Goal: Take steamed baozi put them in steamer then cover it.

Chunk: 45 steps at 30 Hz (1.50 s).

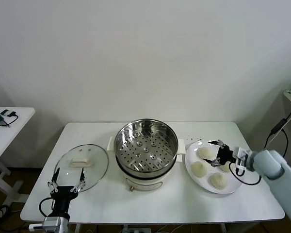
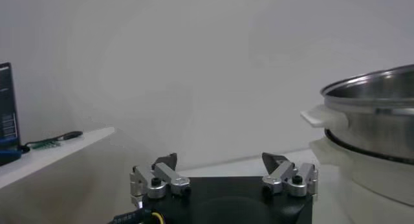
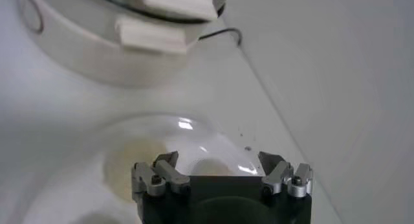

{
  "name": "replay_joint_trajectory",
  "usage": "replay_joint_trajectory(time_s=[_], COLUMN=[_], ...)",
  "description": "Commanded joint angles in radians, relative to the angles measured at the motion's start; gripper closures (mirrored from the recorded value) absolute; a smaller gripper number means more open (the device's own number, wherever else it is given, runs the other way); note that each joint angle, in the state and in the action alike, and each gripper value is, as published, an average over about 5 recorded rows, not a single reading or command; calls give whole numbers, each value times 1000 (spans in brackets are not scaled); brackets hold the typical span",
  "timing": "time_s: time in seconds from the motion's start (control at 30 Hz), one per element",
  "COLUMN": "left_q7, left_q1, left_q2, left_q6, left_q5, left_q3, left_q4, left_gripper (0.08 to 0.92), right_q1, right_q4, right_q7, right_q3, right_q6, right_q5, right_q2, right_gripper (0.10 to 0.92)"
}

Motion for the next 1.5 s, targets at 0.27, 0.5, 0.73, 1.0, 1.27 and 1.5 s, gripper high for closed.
replay_joint_trajectory(time_s=[0.27,0.5,0.73,1.0,1.27,1.5], left_q7=[0,-1,-1,-4,-10,-14], left_q1=[-19,-23,-20,-20,-9,-3], left_q2=[8,11,15,16,12,12], left_q6=[15,20,21,24,24,22], left_q5=[2,5,5,6,8,6], left_q3=[0,-10,-24,-34,-39,-45], left_q4=[18,24,26,28,27,28], left_gripper=[177,177,177,177,177,177], right_q1=[616,623,593,558,543,539], right_q4=[-457,-555,-583,-592,-606,-612], right_q7=[-235,-239,-240,-239,-238,-238], right_q3=[-649,-714,-711,-701,-686,-675], right_q6=[35,57,57,53,54,56], right_q5=[-112,-116,-100,-91,-97,-96], right_q2=[178,283,325,350,363,364], right_gripper=[203,203,203,203,206,294])
